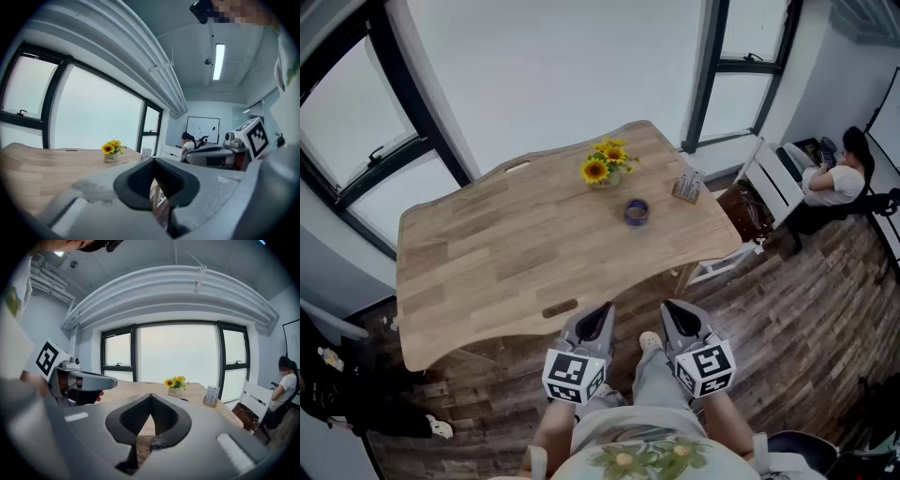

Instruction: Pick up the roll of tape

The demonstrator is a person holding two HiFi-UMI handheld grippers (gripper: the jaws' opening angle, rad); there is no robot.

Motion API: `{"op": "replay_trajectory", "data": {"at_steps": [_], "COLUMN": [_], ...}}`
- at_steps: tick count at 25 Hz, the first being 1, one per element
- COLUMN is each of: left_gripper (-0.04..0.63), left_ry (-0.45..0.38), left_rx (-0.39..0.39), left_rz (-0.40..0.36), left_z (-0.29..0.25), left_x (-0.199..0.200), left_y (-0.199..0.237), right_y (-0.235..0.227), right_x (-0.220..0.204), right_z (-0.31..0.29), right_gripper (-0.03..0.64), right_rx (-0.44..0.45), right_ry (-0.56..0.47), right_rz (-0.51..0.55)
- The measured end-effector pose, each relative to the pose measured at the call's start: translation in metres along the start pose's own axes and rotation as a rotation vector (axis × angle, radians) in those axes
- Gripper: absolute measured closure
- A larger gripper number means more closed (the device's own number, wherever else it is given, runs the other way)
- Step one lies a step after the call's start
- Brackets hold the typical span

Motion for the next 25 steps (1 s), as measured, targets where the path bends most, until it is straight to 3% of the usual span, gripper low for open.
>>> {"op": "replay_trajectory", "data": {"at_steps": [15,25], "left_gripper": [0.591,0.591], "left_ry": [0.023,0.028], "left_rx": [0.034,0.083], "left_rz": [0.036,0.041], "left_z": [-0.097,-0.154], "left_x": [0.019,0.033], "left_y": [0.033,0.058], "right_y": [-0.078,-0.123], "right_x": [0.032,0.047], "right_z": [-0.082,-0.132], "right_gripper": [0.616,0.600], "right_rx": [0.069,0.144], "right_ry": [0.023,0.014], "right_rz": [0.120,0.136]}}
Point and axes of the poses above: the fingertips, and each gripper's own axes: z backward along the fingers, y to its left, x out of its top, the point moved 3 cm from there along z, backward along the fingers, and after that the axes turned 6 degrees about -x, right-handed, at the moved point
